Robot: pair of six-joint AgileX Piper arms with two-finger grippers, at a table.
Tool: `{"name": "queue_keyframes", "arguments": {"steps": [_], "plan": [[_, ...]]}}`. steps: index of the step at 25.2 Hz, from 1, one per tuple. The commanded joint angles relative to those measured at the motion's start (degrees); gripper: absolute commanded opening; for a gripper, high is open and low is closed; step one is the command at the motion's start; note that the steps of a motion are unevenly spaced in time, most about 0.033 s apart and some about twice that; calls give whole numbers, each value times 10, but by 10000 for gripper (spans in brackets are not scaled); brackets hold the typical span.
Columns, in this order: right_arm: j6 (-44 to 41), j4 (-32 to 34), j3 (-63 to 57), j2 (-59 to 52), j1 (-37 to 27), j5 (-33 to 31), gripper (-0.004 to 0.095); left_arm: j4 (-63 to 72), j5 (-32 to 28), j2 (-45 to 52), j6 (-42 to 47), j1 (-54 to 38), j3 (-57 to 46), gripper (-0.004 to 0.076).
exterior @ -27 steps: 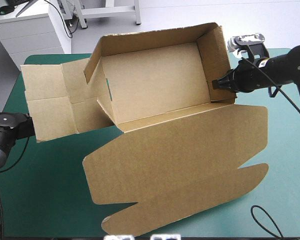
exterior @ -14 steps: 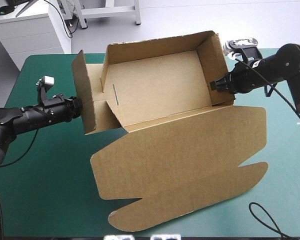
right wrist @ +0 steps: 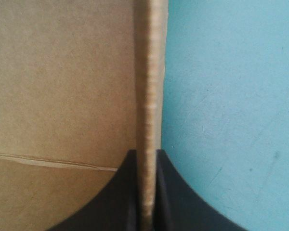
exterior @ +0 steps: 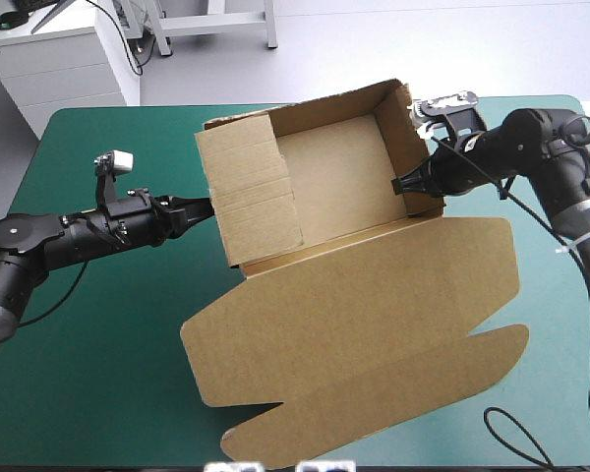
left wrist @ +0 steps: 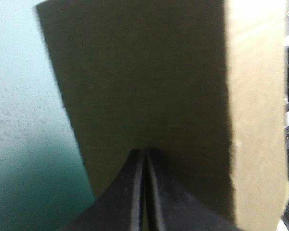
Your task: Fold the box
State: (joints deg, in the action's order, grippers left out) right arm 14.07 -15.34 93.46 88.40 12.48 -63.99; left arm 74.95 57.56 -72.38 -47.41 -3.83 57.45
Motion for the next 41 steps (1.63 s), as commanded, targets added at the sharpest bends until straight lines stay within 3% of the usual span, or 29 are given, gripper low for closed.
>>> {"name": "queue_keyframes", "arguments": {"steps": [1, 9, 12, 15, 16, 18, 20, 32, 41], "plan": [[-16, -1, 17, -22, 21, 47, -12, 31, -4, 38, -3, 12, 18, -8], [-20, 0, 17, -19, 37, 50, -12, 26, -8, 43, -3, 12, 18, -6], [-20, 2, 17, -19, 37, 50, -12, 27, -8, 43, -3, 12, 18, 34], [-20, 9, 17, -19, 37, 50, -12, 38, 10, 43, -3, 12, 18, 172], [-21, 24, 17, -19, 37, 46, -12, 46, 10, 43, -2, 12, 18, 309], [-27, 59, 17, -19, 37, 37, -12, 53, 11, 43, 4, 12, 18, 491], [-34, 71, 17, -19, 37, 36, -12, 61, 13, 43, 21, 12, 18, 548], [-45, 71, 17, -18, 37, 39, -12, 27, 3, 43, 45, 12, 18, 547], [-52, 80, 18, -18, 60, 53, -12, -84, -31, 43, 196, 24, 19, 547]]}}
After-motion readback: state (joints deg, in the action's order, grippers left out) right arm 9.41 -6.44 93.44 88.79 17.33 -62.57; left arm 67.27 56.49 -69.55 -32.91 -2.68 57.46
